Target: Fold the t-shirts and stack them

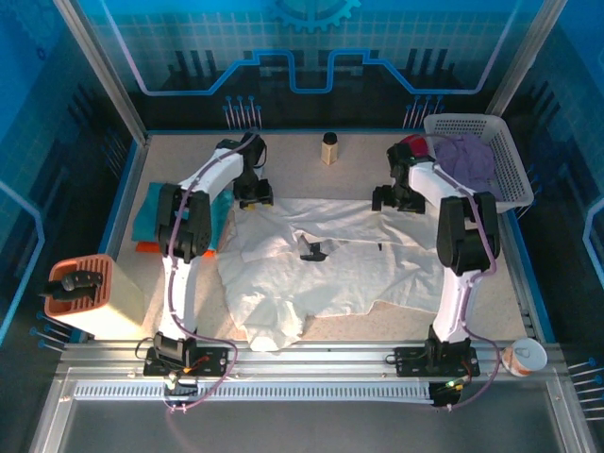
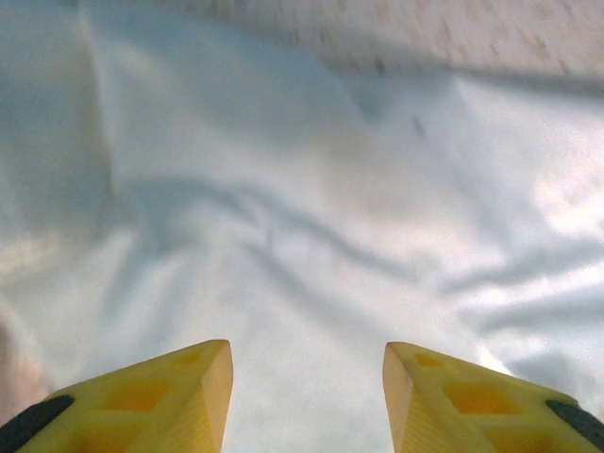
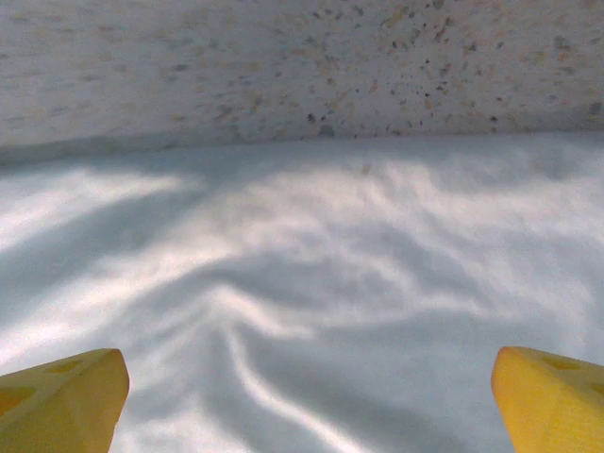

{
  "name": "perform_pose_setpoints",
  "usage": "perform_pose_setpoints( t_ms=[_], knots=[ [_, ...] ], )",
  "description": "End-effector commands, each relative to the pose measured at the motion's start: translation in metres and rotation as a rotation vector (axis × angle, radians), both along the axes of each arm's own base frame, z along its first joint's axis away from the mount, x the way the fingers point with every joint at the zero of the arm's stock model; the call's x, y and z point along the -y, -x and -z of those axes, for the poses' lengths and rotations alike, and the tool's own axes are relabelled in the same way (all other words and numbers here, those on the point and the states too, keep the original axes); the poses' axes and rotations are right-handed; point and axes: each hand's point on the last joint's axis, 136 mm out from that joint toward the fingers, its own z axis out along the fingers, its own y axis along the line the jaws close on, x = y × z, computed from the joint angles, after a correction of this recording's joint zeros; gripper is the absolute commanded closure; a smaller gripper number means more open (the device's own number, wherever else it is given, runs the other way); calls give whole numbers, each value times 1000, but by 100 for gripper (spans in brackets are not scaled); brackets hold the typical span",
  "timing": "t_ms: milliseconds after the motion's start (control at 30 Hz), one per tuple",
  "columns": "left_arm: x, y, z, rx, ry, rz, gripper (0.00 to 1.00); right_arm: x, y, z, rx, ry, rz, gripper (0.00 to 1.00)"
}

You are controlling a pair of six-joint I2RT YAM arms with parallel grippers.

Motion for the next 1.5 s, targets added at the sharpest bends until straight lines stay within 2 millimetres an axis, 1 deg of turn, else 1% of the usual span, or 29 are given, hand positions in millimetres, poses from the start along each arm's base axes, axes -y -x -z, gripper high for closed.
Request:
perform_pose_setpoints(
  t_ms=[0,100,167,233,333,433,500,533,600,700,800,867,967,1033,1133,1267,1467],
  knots=[
    [20,38,-51,45,101,10,52,-14,22,-37,91,-75,-7,0],
    [24,73,-56,46,90,14,50,-18,45,-44,109,-144,10,0],
    [25,97,-59,42,81,6,50,-21,60,-43,104,-174,11,0],
    [31,126,-63,38,106,7,50,-20,76,-41,99,-189,21,0],
    [36,171,-61,6,116,-13,49,-23,96,-38,126,-233,22,0],
    [36,220,-54,-55,100,-30,50,-25,109,-35,157,-278,34,0],
    [36,249,-47,-93,99,-44,51,-24,114,-33,164,-293,49,0],
    [35,264,-43,-116,99,-57,51,-23,118,-28,154,-292,57,0],
    [31,287,-34,-137,96,-78,51,-25,122,-24,149,-306,48,0],
    [23,314,-22,-167,103,-110,52,-29,122,-22,161,-327,31,0],
    [16,334,-15,-176,86,-140,54,-29,121,-22,162,-324,27,0],
    [15,344,-8,-177,71,-157,54,-28,121,-21,157,-319,29,0],
    [22,359,15,-204,79,-175,55,-28,122,-20,151,-323,33,0],
    [29,364,24,-197,93,-184,56,-28,124,-19,143,-324,36,0],
    [32,367,34,-190,113,-221,58,-27,127,-19,137,-318,43,0],
    [39,366,46,-184,152,-252,60,-25,133,-20,136,-317,47,0],
    [38,363,53,-169,133,-258,65,-22,141,-14,125,-318,62,0]
  ],
)
